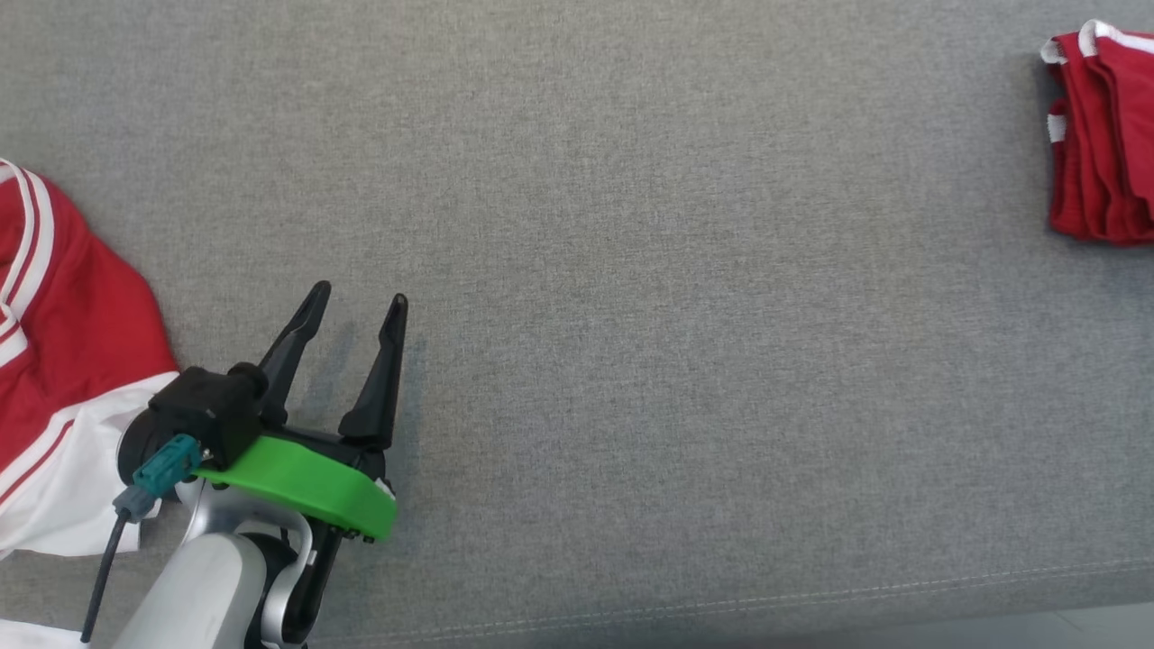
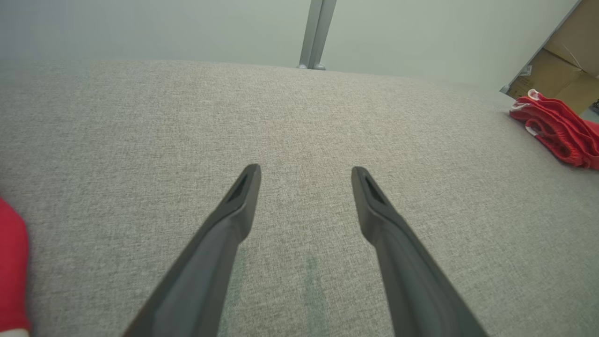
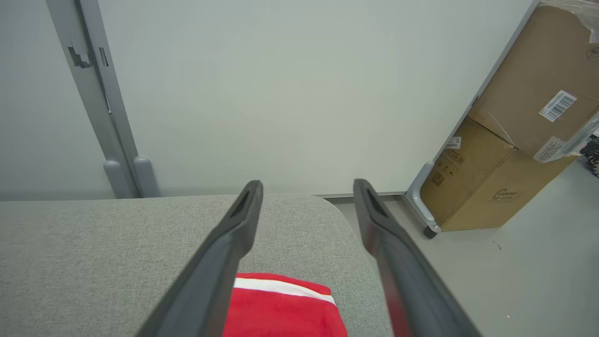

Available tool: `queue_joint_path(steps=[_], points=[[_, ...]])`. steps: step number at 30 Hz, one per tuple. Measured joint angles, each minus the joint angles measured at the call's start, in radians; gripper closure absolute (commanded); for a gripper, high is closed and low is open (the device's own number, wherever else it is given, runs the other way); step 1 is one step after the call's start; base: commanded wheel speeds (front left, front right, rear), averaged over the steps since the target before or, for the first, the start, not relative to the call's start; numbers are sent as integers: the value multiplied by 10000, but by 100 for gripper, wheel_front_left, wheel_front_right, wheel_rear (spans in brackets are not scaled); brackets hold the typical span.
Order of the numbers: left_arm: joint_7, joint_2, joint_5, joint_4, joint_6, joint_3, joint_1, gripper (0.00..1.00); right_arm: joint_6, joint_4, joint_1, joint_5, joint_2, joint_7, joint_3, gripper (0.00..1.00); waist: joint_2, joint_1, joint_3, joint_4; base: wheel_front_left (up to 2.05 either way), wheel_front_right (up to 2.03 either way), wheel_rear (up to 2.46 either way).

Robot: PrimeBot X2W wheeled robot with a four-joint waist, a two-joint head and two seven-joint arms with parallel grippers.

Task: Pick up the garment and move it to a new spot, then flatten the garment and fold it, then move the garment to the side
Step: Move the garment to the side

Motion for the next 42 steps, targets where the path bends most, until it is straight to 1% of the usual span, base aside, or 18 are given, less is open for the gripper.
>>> queue_joint_path(steps=[4,7,9,17,19,22,25,28,34,39,42], points=[[-345,6,-59,366,0,267,28,0,13,-500,313,40,395,-836,-54,0,0,0,-472,-122,0,0,0],[-568,42,-59,671,0,401,211,0,13,-755,943,138,826,-1313,-10,0,0,0,-851,-187,0,0,0],[-727,46,-71,901,0,518,450,0,13,-876,1503,130,1101,-1584,205,0,0,0,-1111,-220,0,0,0],[-1200,117,-104,1628,0,656,1311,0,0,-1373,3545,15,2562,-2742,669,0,0,0,-2140,-310,0,0,0],[-1287,169,-65,1726,0,686,1509,0,-2,-1444,4000,17,2989,-2915,773,0,0,0,-2375,-336,0,0,0],[-1346,174,-56,1873,2,757,1609,0,-12,-1450,4745,-2,3436,-2964,869,0,0,0,-2689,-381,0,0,0],[-1400,161,-48,1960,2,759,1618,0,-12,-1340,5404,-178,3559,-2995,848,0,0,0,-2955,-417,0,0,0],[-1490,127,13,2123,2,859,1773,0,-12,-1210,5843,-633,3588,-3039,874,0,0,0,-3193,-426,0,0,0],[-1565,48,4,2669,13,934,2230,0,-12,-1068,6203,-1122,3921,-3066,644,0,0,0,-3668,-414,0,0,0],[-1576,2,4,2723,13,968,2266,0,-12,-1106,6759,-1302,4036,-3068,539,0,0,-1,-3951,-281,0,0,0],[-1578,-4,4,2721,13,1003,2271,0,-13,-1262,6826,-1404,4249,-3068,539,0,0,0,-3980,-135,0,0,0]])
